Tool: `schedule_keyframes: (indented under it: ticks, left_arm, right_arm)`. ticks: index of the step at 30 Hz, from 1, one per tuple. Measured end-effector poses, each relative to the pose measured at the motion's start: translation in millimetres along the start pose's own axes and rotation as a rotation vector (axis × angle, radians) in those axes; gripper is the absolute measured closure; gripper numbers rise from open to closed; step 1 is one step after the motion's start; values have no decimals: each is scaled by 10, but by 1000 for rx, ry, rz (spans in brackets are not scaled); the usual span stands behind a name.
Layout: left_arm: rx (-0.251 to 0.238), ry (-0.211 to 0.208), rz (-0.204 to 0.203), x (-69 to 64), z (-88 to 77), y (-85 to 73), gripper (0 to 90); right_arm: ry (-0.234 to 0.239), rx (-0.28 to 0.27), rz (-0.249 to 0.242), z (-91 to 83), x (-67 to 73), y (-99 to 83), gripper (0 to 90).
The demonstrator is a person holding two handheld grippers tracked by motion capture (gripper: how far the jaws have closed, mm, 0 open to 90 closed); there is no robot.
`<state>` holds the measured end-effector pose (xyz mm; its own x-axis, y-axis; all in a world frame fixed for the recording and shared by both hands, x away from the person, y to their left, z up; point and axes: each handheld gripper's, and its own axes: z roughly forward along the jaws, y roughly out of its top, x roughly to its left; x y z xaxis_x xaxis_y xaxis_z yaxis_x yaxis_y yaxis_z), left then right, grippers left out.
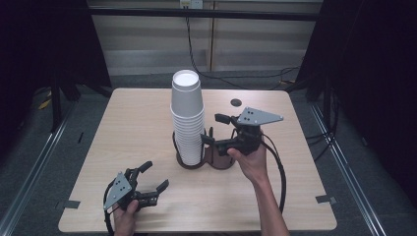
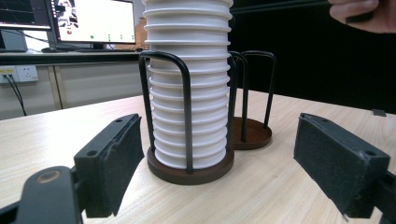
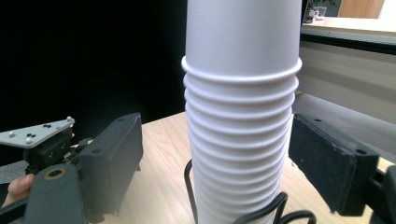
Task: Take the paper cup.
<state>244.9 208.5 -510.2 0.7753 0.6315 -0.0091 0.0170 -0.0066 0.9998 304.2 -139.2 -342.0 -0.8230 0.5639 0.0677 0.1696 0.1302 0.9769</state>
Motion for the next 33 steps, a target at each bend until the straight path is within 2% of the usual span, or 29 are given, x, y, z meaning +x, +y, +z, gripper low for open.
schedule_keyframes:
  ticks: [5, 9, 17, 22, 24, 28, 33]
  left_arm:
    - [0, 0, 0, 0, 0, 0, 156]
    - [1, 0, 1, 0, -1, 1, 156]
    - [1, 0, -4, -3, -1, 0, 156]
    - [3, -5, 9, 6, -2, 2, 156]
    - [1, -3, 2, 1, -2, 1, 156]
    - [1, -4, 1, 0, -1, 1, 156]
    - [2, -1, 9, 5, -4, 2, 156]
  right_arm:
    - [11, 26, -11, 38, -29, 157, 171]
    - [7, 11, -5, 38, -47, 258, 146]
    - [15, 68, -33, 139, -90, 532, 151]
    - [7, 90, -42, 194, -99, 604, 151]
    - [4, 98, -51, 226, -95, 663, 150]
    - [12, 100, -45, 256, -108, 721, 150]
    - [18, 131, -48, 340, -120, 817, 164]
